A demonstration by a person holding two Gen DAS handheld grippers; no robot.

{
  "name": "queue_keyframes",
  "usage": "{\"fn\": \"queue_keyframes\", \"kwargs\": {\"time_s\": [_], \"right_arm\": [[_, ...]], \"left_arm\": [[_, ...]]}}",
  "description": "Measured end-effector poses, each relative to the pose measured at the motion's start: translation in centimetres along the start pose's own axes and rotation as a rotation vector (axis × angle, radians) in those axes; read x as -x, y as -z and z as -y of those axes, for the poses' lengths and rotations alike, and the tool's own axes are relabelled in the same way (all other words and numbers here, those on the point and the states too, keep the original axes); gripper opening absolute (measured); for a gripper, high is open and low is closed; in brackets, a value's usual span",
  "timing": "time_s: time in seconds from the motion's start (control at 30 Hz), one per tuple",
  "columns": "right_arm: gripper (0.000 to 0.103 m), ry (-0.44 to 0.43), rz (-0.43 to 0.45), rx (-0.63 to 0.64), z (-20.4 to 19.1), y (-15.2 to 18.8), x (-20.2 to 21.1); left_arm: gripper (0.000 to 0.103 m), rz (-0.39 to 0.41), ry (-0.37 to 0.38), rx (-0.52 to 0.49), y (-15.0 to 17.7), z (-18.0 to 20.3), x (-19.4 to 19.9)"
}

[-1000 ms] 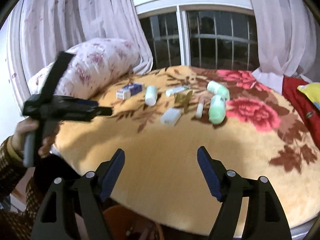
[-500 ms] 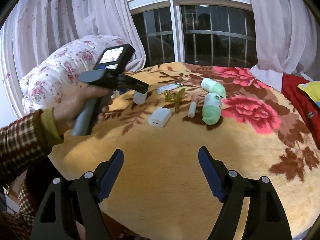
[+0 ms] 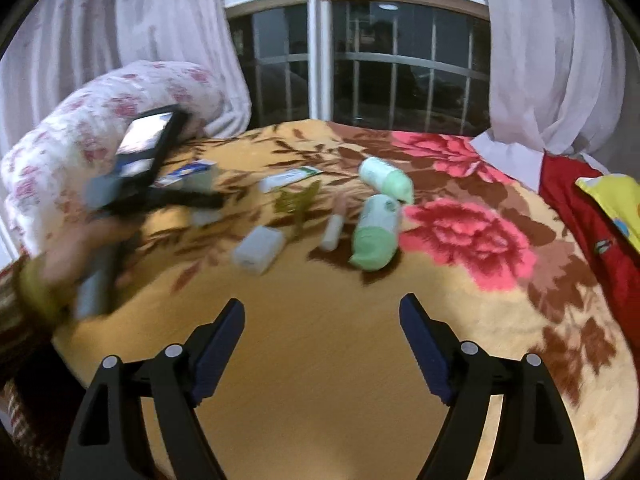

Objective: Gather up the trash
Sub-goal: 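Raise the left tool and grasp the pale green cylinder, then grasp the green-capped lotion bottle with the right tool while the left holds the cylinder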

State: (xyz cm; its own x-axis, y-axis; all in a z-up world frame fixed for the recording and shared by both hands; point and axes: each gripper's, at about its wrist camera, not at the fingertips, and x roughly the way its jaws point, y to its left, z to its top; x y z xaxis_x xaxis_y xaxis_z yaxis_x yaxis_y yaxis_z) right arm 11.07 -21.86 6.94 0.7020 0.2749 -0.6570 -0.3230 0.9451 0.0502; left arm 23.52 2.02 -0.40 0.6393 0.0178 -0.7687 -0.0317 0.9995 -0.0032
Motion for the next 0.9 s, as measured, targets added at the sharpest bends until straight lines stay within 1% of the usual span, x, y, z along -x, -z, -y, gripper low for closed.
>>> {"fn": "queue_keyframes", "kwargs": {"time_s": [0.1,0.2,0.27,0.37,0.47,0.6,0.63,0.67,0.7,0.77,0.8,0.9], "right_arm": [[0.078,0.057,-0.018,-0.003,1.3,-2.6,-2.6],[0.078,0.09,-0.06,-0.006,2.6,-4.9,-5.9],[0.075,0.109,-0.107,-0.018,3.6,-6.5,-8.6],[0.072,0.131,-0.168,-0.04,4.8,-7.7,-11.6],[0.072,0.121,-0.228,-0.084,5.8,-8.2,-14.3],[0.071,0.1,-0.283,-0.12,6.2,-8.3,-16.6],[0.068,0.098,-0.295,-0.125,6.2,-8.3,-17.2],[0.064,0.098,-0.314,-0.125,6.1,-8.2,-17.9],[0.062,0.099,-0.329,-0.122,6.0,-8.2,-18.4],[0.051,0.077,-0.355,-0.136,6.0,-8.0,-19.3],[0.051,0.075,-0.366,-0.145,6.1,-7.9,-19.6],[0.05,0.087,-0.36,-0.121,5.5,-8.1,-19.2]], "left_arm": [[0.045,0.003,0.062,-0.003,2.3,-0.2,2.3],[0.045,0.021,0.081,-0.018,4.5,-0.6,4.4],[0.045,0.021,0.092,-0.025,5.6,-0.6,5.2],[0.045,0.013,0.117,-0.025,7.1,-0.9,6.2],[0.045,0.017,0.132,-0.035,7.8,-0.9,6.9],[0.045,0.018,0.141,-0.052,8.3,-0.6,7.3],[0.045,0.017,0.142,-0.053,8.4,-0.5,7.4],[0.045,0.018,0.142,-0.054,8.5,-0.5,7.4],[0.045,0.021,0.143,-0.054,8.6,-0.4,7.5],[0.045,0.021,0.148,-0.052,8.8,-0.5,7.6],[0.045,0.02,0.15,-0.052,8.9,-0.4,7.6],[0.045,0.02,0.157,-0.053,9.2,-0.3,7.9]]}}
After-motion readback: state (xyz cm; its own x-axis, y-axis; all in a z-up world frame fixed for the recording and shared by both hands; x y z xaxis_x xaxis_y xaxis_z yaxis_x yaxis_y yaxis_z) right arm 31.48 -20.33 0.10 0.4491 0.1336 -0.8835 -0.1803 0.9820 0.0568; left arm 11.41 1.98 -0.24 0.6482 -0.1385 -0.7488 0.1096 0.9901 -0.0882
